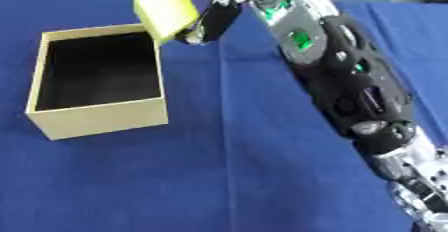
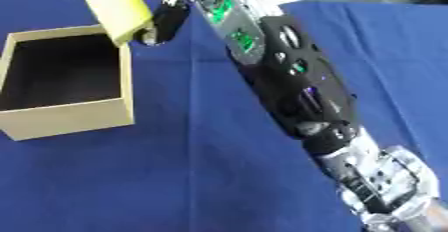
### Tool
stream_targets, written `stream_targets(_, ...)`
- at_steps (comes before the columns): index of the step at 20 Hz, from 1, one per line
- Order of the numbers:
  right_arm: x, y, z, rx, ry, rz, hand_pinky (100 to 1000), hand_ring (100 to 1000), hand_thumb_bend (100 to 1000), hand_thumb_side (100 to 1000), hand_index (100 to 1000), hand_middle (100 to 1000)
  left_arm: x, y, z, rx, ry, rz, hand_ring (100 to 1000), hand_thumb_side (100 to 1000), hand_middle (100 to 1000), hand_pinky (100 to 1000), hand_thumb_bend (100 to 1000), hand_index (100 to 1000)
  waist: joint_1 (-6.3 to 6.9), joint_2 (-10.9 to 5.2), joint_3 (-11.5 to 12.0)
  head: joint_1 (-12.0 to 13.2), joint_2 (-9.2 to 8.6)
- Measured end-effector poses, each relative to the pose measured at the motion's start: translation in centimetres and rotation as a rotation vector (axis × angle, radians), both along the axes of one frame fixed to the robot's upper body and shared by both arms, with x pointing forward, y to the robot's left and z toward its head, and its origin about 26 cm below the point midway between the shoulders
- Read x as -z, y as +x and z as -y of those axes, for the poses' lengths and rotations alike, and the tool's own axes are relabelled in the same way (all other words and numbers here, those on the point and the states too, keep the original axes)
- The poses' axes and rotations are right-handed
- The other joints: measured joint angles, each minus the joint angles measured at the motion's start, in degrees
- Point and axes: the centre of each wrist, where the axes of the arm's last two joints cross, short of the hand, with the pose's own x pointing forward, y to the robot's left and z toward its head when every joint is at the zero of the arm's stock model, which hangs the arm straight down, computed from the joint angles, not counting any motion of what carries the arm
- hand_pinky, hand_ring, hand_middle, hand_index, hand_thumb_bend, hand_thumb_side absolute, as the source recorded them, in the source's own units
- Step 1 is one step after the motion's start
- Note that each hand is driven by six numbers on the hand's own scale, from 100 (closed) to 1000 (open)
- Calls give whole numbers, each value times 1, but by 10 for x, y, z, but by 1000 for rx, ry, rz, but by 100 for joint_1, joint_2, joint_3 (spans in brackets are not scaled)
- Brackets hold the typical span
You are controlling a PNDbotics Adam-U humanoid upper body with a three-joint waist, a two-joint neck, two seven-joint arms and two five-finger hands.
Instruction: Pick up objects on the table and place them in the box.
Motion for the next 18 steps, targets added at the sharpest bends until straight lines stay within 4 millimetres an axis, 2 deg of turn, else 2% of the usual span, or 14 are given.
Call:
stream_targets(9,48,4,-62,8,15,-92,824,867,100,166,676,549,0,0,0,3,-1,-3,815,889,685,886,154,606,-7,13,12,11,-11)
stream_targets(13,63,2,-78,46,31,-59,819,862,100,226,667,522,0,0,1,3,-1,-3,815,888,685,886,153,606,-2,13,12,16,-32)
stream_targets(18,73,-2,-90,69,61,-33,819,864,100,284,681,526,1,0,1,6,-4,-3,815,890,685,886,151,605,2,14,14,14,-53)
